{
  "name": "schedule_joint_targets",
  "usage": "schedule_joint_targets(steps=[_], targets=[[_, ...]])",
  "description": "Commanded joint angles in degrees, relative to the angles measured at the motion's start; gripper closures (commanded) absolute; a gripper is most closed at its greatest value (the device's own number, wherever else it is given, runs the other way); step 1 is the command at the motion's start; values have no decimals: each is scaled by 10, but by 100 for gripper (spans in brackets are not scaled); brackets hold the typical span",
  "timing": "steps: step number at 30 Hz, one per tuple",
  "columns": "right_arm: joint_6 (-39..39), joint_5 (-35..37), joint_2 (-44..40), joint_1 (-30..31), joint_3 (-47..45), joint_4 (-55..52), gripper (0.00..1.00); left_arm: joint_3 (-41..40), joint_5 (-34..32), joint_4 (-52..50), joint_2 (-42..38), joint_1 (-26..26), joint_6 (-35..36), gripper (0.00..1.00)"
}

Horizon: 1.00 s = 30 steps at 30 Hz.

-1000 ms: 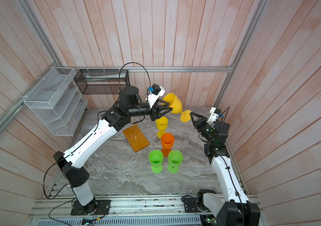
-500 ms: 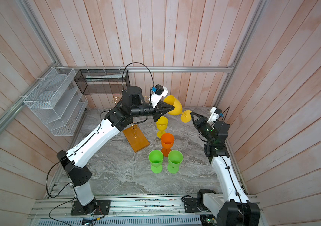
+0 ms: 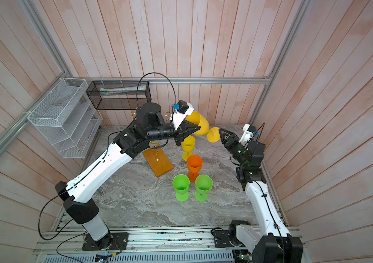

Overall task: Take the wine glass off the wine glass rack
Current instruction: Place the wine glass at the center of the table.

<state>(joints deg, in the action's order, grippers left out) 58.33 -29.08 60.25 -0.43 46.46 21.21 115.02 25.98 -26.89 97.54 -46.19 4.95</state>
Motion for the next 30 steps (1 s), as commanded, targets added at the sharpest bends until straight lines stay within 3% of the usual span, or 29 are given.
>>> schedule_joint_targets(steps=[1,10,16,30], targets=[[-34,52,8,-10,5,-28,44,-45,-41,3,-90,2,6,100],[-91,81,10,-9,11,-53,30,-218,-97,-57,-270,3,7,100],[-91,85,22,-9,13,-54,28,-320,-101,-102,-356,3,-23,100],[-93,94,29,16,19,-61,28,-402,-170,-195,-453,4,-54,100]])
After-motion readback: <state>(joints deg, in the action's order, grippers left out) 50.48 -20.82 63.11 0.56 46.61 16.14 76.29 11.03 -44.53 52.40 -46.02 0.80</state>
